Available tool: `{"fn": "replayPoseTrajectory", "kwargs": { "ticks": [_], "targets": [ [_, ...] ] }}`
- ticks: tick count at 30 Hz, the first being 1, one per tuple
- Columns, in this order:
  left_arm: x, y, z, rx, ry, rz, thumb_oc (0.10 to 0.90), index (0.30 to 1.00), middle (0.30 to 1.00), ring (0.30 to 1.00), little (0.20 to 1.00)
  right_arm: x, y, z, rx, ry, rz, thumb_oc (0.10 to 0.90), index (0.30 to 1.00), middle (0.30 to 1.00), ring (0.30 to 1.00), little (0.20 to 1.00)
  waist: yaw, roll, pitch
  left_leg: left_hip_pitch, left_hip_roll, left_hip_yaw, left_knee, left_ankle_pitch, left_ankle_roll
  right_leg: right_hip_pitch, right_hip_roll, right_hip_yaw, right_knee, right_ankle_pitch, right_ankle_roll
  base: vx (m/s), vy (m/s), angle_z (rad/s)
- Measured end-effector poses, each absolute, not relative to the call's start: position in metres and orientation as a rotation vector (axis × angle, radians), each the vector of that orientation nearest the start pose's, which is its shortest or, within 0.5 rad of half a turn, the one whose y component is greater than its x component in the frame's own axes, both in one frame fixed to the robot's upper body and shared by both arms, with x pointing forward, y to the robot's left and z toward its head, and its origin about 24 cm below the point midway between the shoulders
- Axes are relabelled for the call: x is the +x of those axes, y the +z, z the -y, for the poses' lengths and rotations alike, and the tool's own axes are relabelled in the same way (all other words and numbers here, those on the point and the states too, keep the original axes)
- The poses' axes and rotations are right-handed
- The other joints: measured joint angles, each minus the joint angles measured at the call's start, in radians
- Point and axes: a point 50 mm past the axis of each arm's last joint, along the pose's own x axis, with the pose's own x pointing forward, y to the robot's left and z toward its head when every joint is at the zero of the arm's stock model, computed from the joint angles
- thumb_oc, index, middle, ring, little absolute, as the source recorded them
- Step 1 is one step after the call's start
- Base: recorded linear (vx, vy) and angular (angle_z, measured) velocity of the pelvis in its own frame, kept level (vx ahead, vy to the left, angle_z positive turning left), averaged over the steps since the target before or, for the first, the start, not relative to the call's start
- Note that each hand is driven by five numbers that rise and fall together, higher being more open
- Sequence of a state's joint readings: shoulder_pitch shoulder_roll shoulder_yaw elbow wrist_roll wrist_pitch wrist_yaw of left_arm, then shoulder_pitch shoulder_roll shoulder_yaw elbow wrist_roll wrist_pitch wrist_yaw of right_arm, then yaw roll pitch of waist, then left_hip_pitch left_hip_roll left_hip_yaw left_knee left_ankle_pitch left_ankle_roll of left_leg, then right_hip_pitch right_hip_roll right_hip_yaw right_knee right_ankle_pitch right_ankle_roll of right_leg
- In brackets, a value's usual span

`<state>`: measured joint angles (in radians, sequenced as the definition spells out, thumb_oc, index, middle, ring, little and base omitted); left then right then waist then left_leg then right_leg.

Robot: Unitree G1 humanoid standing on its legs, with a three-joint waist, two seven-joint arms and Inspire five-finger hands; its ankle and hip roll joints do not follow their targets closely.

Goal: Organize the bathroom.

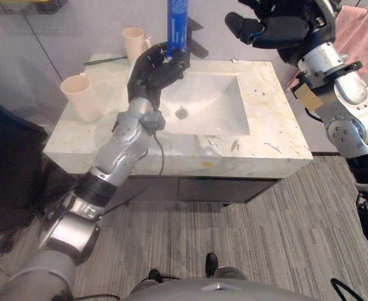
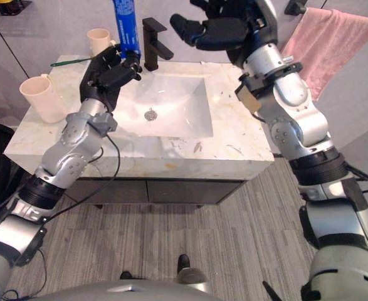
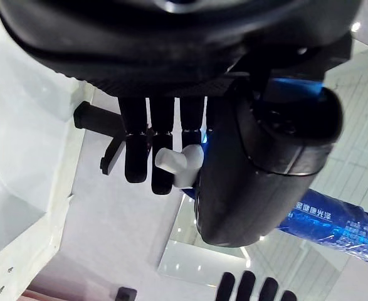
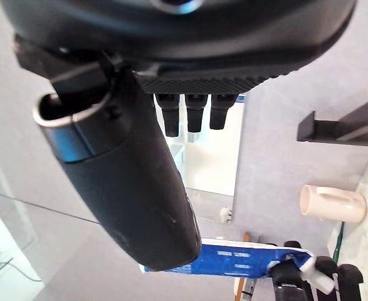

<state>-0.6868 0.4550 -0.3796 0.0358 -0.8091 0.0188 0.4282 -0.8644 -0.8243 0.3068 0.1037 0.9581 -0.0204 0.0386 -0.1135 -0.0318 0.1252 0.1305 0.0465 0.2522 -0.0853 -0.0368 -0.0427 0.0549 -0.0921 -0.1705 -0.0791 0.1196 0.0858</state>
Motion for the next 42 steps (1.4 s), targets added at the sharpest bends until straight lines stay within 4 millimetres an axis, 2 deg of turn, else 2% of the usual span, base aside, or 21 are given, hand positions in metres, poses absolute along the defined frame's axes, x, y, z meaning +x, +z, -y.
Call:
{"fn": "replayPoseTrajectory", "kwargs": {
  "ticks": [4, 8, 22, 29, 42],
  "targets": [
    [0.335, 0.199, -0.109, -0.270, -0.188, 0.281, 0.400, 0.300, 0.300, 0.300, 0.300, 0.345, 0.276, 0.178, 0.037, 0.427, 0.450, 0.800, 0.900, 0.900, 0.900, 0.900, 0.001, 0.000, 0.000, -0.001, -0.001, -0.007, 0.000, 0.003, 0.002, 0.003, -0.001, -0.014, 0.000, 0.000, 0.000, 0.01, -0.001, 0.06],
    [0.335, 0.198, -0.105, -0.270, -0.211, 0.278, 0.400, 0.300, 0.300, 0.300, 0.300, 0.351, 0.270, 0.177, 0.062, 0.443, 0.412, 0.800, 0.900, 0.900, 0.900, 0.900, 0.002, 0.000, 0.000, -0.002, -0.001, -0.011, 0.000, 0.005, 0.002, 0.004, -0.001, -0.018, 0.000, 0.000, 0.000, 0.00, -0.003, 0.02],
    [0.339, 0.181, -0.094, -0.226, -0.261, 0.210, 0.400, 0.300, 0.300, 0.300, 0.300, 0.361, 0.296, 0.172, 0.043, 0.473, 0.438, 0.800, 0.900, 0.900, 0.900, 0.900, 0.015, -0.001, 0.000, -0.010, -0.001, -0.030, 0.000, 0.018, 0.001, 0.008, -0.003, -0.035, 0.000, 0.000, 0.000, 0.00, -0.007, 0.04],
    [0.339, 0.180, -0.092, -0.229, -0.267, 0.204, 0.400, 0.300, 0.300, 0.300, 0.300, 0.364, 0.295, 0.174, 0.071, 0.478, 0.414, 0.800, 0.900, 0.900, 0.900, 0.900, 0.028, -0.001, 0.000, -0.016, -0.001, -0.040, 0.000, 0.024, 0.002, 0.008, -0.004, -0.044, 0.000, 0.000, 0.000, 0.01, 0.001, 0.03],
    [0.342, 0.174, -0.096, -0.181, -0.229, 0.187, 0.400, 0.300, 0.300, 0.300, 0.300, 0.367, 0.288, 0.171, 0.065, 0.491, 0.359, 0.800, 0.900, 0.900, 0.900, 0.900, 0.021, -0.005, 0.001, -0.016, -0.003, -0.038, 0.000, 0.026, 0.004, 0.007, -0.006, -0.043, 0.000, 0.000, 0.000, 0.00, 0.000, 0.00]
  ]
}}
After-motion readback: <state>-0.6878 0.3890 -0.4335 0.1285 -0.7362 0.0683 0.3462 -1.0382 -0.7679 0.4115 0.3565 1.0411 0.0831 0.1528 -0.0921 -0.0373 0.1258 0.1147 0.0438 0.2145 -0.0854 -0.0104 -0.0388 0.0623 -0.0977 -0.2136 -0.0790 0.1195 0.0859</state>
